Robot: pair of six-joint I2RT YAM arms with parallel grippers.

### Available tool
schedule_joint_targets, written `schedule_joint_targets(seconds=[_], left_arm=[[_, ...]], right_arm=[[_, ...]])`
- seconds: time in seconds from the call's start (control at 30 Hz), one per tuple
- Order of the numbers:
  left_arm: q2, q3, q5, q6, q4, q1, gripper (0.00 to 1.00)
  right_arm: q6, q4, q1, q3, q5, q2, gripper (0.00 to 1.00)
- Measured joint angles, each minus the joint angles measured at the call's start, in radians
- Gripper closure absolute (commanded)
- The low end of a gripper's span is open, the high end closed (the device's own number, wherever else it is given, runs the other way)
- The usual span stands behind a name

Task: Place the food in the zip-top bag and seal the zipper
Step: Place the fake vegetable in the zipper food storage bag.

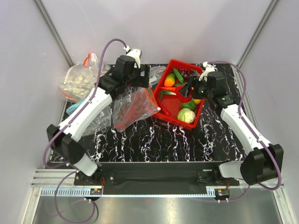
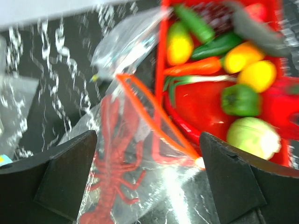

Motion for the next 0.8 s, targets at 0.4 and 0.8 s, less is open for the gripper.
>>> schedule_joint_targets(seconds=[0.4,0.8], left_arm=[[0.385,0.083,0.066,-0.106,-0.068,0.031,0.25],[0.415,0.040,0.060,-0.153,-0.034,0.022,1.00]], right_arm=[[0.000,-0.001,0.000,0.000,0.000,-0.007,0.64],[0.010,0.000,0.000,-0.010,-0.027,-0.013,0.67]])
